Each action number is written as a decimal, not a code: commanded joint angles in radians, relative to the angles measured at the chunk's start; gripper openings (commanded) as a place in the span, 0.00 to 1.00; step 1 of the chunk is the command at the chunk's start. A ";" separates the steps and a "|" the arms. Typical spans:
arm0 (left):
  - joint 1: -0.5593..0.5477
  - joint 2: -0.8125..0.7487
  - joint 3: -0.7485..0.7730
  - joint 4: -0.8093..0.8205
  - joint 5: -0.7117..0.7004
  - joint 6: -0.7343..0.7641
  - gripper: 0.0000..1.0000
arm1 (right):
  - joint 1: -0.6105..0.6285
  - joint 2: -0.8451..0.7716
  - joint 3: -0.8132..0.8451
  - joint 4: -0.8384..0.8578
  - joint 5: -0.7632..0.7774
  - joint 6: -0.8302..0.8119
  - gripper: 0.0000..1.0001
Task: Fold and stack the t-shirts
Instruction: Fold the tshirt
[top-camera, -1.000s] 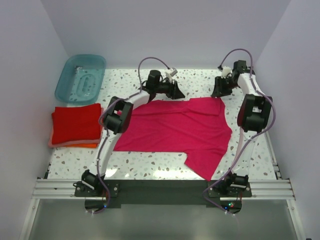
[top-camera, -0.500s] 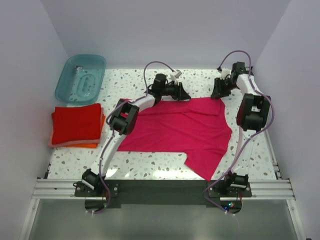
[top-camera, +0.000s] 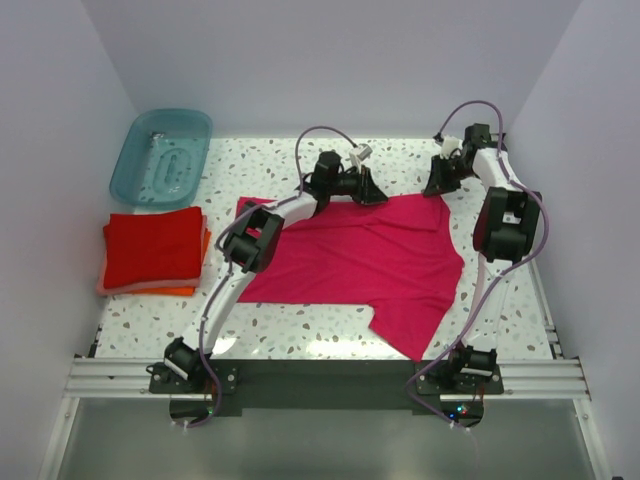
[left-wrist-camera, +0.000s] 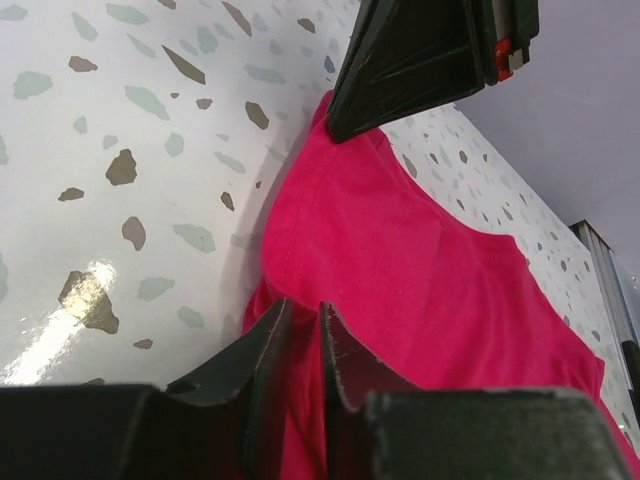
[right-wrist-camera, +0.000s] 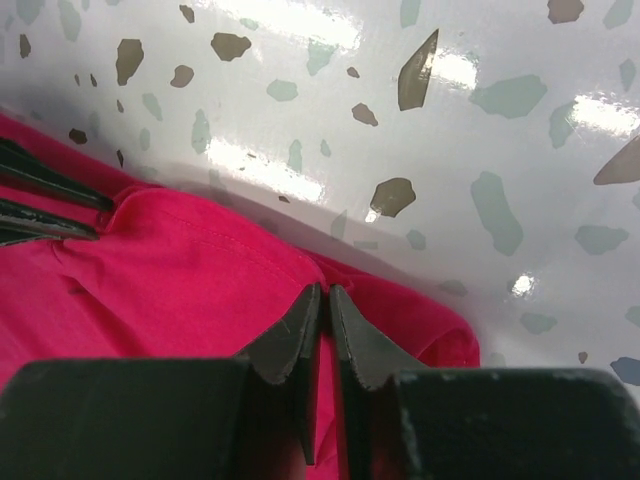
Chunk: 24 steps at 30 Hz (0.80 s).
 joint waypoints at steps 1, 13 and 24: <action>0.003 0.027 0.032 0.062 0.017 -0.018 0.20 | 0.005 -0.045 0.022 0.002 -0.048 0.000 0.10; 0.003 0.007 0.007 0.042 -0.036 0.011 0.25 | 0.005 -0.078 -0.002 -0.013 -0.085 -0.020 0.00; 0.003 0.023 0.015 0.023 -0.032 0.021 0.17 | 0.007 -0.084 -0.005 -0.023 -0.102 -0.030 0.00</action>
